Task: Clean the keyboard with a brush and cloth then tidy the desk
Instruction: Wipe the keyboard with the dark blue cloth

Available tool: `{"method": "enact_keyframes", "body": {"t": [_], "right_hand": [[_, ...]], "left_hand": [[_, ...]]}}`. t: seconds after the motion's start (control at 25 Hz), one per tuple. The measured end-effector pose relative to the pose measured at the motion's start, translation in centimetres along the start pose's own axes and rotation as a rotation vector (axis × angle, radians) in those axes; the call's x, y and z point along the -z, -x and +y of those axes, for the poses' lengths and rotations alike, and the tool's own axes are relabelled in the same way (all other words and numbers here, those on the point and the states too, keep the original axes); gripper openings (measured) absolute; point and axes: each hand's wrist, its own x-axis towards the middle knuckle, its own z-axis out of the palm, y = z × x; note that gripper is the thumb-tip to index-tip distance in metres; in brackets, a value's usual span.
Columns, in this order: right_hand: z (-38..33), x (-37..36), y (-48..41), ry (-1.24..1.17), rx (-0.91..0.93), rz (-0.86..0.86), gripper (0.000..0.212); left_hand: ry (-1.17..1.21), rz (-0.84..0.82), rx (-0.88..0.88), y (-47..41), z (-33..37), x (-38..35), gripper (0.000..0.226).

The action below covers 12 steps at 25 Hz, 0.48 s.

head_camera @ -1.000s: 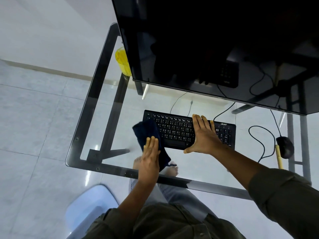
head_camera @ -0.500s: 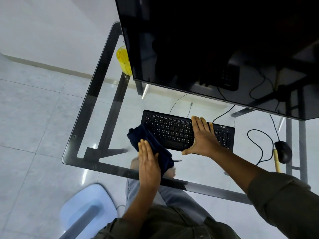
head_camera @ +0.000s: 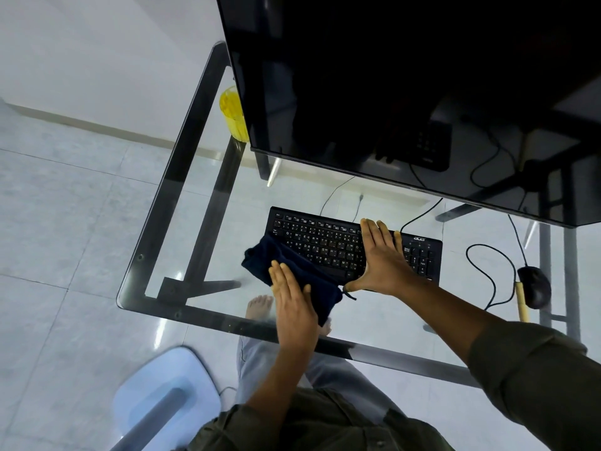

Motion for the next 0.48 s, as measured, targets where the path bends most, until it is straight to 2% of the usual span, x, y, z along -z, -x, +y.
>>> {"method": "enact_keyframes", "body": {"t": [0.12,0.32,0.48], "right_hand": [[0.0,0.1,0.1,0.001,0.0,-0.002,0.154],[-0.1,0.1,0.1,0.009,0.002,-0.014,0.154],[0.0,0.1,0.1,-0.003,-0.006,-0.022,0.154]], "left_hand": [[-0.136,0.008,-0.117,-3.2,-1.6,2.1,0.06],[-0.272,-0.142,-0.401,-11.2,-1.1,5.4,0.056],[-0.299,-0.132,-0.388,-15.9,1.1,5.4,0.058]]}}
